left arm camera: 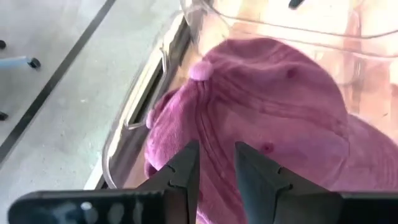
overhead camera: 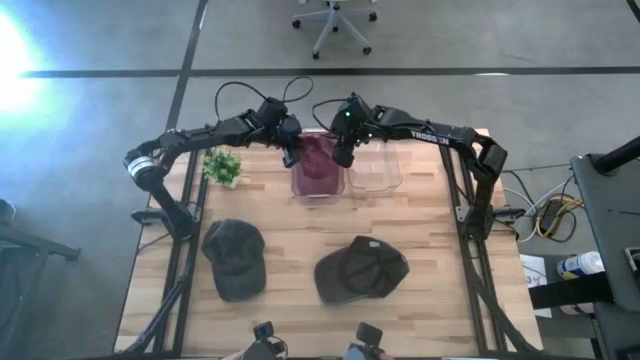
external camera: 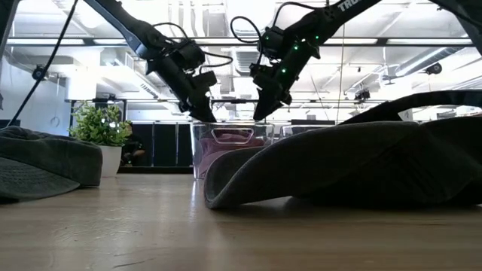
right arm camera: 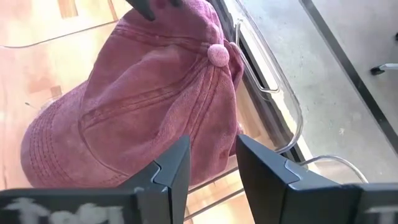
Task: Pick & Place hat
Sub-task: Put the red cap into the left transparent bin, then put the right black cap into the right transparent bin
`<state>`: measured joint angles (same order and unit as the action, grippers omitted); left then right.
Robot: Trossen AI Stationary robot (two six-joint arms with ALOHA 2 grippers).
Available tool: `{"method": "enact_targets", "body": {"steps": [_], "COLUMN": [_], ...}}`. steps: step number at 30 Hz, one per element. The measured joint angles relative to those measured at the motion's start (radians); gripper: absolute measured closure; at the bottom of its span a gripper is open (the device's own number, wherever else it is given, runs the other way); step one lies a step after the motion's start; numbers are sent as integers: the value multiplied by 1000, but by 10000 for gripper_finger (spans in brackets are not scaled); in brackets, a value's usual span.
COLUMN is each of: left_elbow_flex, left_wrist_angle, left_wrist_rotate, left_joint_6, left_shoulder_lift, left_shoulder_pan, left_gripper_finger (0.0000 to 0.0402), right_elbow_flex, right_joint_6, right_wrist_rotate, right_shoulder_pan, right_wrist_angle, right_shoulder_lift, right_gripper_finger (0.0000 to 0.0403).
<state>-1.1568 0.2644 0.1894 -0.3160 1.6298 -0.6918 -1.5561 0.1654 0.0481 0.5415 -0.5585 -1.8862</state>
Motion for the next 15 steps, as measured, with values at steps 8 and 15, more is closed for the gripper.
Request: {"method": "enact_targets", "body": {"steps": [8,15], "left_elbow_flex": [-10,11], "left_wrist_angle": [195,529], "left_wrist_rotate": [-112,13], "left_joint_6": [23,23], "left_shoulder_lift": [-50,-263], "left_shoulder_pan": [15,106], "left_gripper_finger": [307,307], "right_elbow_flex": [1,3], "right_joint_6": [-5,-13], "right_wrist_rotate": [2,31], "right_shoulder_pan": [0,-6], "right_wrist_angle": [-6,-60], "right_shoulder_lift": [0,-1], "right_gripper_finger": [275,275]}}
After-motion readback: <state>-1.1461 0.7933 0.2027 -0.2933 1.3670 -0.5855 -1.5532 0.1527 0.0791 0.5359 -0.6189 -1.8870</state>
